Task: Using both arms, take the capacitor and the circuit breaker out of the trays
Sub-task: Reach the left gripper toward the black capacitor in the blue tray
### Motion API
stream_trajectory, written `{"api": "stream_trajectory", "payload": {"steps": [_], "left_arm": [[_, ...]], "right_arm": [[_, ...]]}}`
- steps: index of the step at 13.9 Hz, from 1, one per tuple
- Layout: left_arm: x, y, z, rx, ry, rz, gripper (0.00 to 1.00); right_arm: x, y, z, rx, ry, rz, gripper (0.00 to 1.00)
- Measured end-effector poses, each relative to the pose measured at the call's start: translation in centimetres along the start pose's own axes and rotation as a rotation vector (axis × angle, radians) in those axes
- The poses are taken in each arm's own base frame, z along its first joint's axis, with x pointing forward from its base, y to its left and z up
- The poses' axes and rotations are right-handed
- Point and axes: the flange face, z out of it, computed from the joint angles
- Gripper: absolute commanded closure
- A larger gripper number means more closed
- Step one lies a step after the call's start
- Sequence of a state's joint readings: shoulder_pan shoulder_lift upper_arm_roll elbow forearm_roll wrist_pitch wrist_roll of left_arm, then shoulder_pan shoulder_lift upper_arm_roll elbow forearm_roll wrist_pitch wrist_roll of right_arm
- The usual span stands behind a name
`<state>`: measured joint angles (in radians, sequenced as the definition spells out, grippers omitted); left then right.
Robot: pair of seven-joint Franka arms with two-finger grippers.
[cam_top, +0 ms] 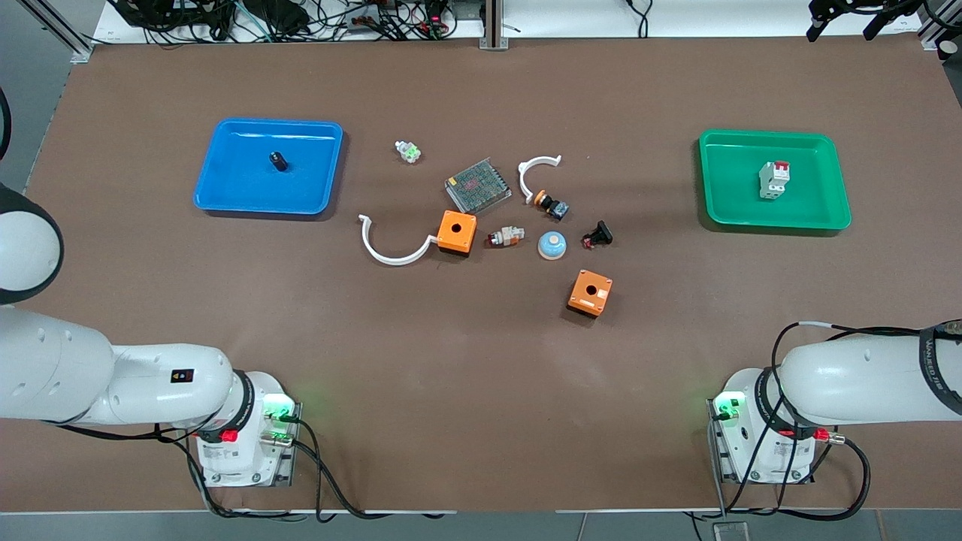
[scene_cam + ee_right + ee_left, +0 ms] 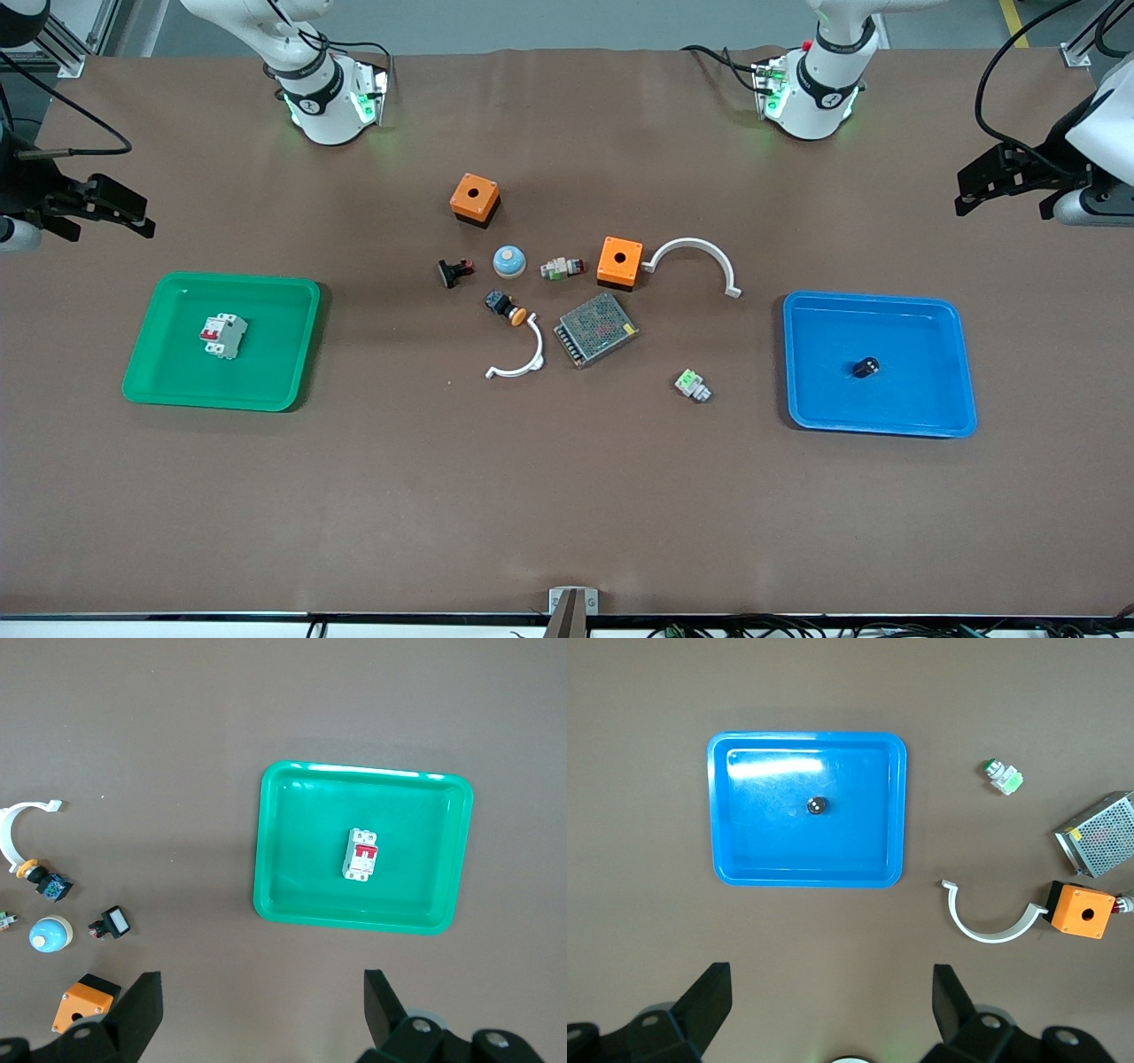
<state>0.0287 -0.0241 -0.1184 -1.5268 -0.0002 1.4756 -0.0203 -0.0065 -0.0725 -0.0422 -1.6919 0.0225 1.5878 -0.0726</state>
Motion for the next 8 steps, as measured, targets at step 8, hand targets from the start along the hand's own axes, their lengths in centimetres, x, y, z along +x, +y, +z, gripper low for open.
{"api": "stream_trajectory", "payload": {"steps": [8], "left_arm": [[2.8, -1.0, 5.0, 0.056, -0.081, -0.004, 0.00]], "right_arm": [[0.0, 0.0, 0.1, 0.000, -0.004, 0.000, 0.00]]}}
